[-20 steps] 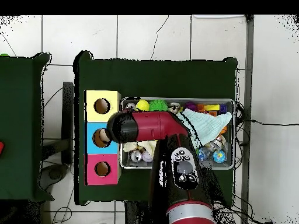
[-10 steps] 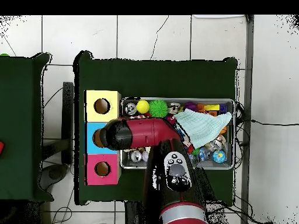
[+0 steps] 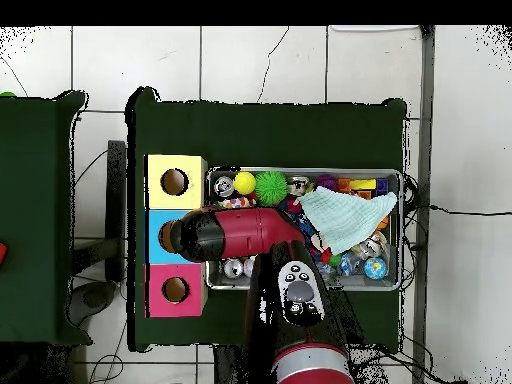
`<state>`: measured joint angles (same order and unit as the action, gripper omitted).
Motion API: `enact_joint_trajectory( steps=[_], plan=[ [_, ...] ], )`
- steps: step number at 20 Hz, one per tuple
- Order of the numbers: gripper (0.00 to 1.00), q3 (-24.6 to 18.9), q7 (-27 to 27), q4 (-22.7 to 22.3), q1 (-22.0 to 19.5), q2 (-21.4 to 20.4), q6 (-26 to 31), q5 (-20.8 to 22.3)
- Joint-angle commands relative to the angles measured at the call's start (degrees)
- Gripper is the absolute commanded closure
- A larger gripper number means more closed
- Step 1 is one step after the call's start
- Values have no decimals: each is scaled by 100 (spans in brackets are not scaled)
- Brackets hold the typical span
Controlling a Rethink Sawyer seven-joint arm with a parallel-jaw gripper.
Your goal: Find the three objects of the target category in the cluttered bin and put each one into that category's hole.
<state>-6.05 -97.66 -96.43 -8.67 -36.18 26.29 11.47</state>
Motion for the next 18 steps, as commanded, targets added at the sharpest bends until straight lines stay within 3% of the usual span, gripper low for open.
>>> enact_joint_trajectory(
  steps=[1,17,18],
  plan=[
    [0,-584,-200,-78,-151,678,-439,217],
    [0,-648,-222,402,-115,1199,-656,158],
    [100,-638,-254,401,-115,1204,-650,134]
  ],
)
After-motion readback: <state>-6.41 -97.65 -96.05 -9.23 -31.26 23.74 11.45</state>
